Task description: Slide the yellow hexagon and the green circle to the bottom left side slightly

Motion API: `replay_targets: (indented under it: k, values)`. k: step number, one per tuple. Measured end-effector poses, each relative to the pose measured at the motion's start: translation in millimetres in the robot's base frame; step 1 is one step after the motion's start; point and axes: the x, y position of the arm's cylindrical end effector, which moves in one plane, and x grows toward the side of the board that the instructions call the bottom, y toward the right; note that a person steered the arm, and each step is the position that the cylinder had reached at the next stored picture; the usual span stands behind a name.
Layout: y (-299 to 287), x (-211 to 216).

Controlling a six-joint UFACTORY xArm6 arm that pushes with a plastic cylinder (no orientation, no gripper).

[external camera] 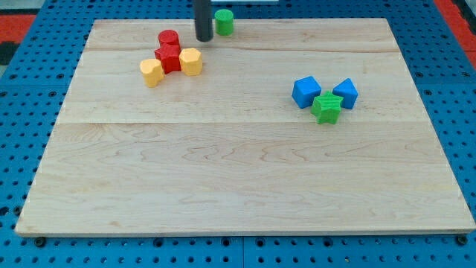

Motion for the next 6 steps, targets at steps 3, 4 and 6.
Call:
replay_targets:
  k: [3, 4, 6]
  values:
    - [56.8, -28.3]
    - [12.7, 9.5]
    - [84.4, 86.7]
